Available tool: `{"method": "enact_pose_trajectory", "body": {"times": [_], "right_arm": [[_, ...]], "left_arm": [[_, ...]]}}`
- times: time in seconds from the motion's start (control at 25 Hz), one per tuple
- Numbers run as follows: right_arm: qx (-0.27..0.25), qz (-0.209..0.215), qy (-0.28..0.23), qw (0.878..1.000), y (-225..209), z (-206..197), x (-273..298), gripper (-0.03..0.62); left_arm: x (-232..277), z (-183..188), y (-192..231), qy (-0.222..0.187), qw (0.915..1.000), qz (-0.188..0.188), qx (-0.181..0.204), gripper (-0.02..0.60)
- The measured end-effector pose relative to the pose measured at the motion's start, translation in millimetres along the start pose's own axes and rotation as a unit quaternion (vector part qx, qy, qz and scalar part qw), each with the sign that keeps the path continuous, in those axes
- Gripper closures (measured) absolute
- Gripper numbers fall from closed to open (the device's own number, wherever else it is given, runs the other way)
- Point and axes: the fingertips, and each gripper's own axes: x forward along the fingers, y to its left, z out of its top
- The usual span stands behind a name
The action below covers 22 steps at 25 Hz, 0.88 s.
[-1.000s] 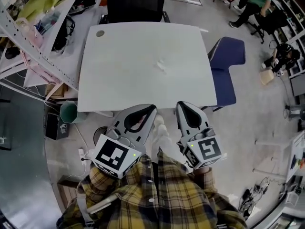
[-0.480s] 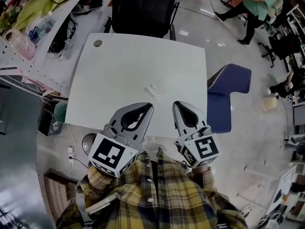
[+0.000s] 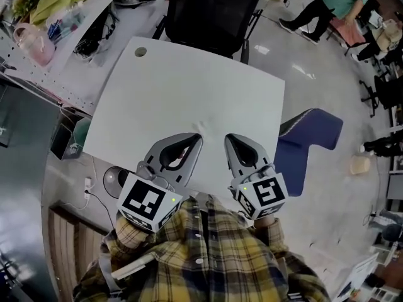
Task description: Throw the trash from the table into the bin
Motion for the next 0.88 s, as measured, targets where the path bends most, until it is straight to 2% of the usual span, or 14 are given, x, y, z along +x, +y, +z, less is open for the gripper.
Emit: {"method": "enact_pose_trajectory", "body": {"times": [0.56,0.88], "right_arm": [[0.038,0.024,0.001,0.999,-1.6,-3.8,34.5,0.595],[0.070,0.044,0.057,0.995,-4.0,-38.8,67.0,0.592]], "left_arm": [[0.0,-5.9,33.3,0.016,0.9994,0.025,-0.016,0.574],[-0.8,-27.6,50.6,0.037,0.9978,0.030,-0.047,0.574]]}}
